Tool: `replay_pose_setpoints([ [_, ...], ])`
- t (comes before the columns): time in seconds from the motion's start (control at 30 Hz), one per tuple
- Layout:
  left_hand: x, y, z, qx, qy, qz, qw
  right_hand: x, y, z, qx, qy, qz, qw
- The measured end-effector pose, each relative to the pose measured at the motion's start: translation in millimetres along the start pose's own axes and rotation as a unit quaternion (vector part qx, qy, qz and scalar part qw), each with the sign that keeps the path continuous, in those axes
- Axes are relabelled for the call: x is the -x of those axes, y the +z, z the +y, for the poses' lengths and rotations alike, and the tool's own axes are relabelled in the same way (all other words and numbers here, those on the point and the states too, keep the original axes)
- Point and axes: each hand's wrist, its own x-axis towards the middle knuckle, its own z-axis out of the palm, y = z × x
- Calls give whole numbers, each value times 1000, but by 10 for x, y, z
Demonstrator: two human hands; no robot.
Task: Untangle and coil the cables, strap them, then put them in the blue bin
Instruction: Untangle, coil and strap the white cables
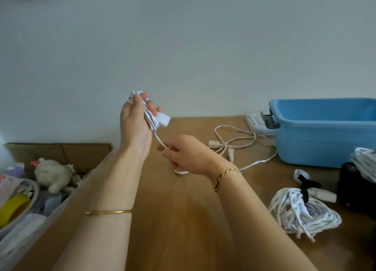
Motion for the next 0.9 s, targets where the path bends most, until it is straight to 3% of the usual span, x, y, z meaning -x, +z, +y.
replay_pose_setpoints([
  [0.1,10,4,-65,-158,77,4,985,28,-73,-72,20,-14,5,1000],
  [0.2,50,-14,-92,-347,144,-49,925,57,-197,-93,18,-16,37,999],
  [0.33,101,-46,-101,-464,102,-171,863,99,-332,-52,24,-32,128,991],
  [0.4,120,-30,-89,-472,55,-216,853,114,-367,-5,-18,-40,170,985],
  [0.5,184,30,-34,-371,-70,-252,891,94,-377,55,-54,-52,203,976],
  [0.6,190,15,38,-292,-156,-293,897,56,-367,102,-97,-71,227,967],
  [0.77,212,0,83,-365,-150,-318,862,35,-344,186,-88,-74,255,960],
  [0.9,194,-5,131,-366,-154,-286,872,25,-301,284,-52,-32,269,961],
])
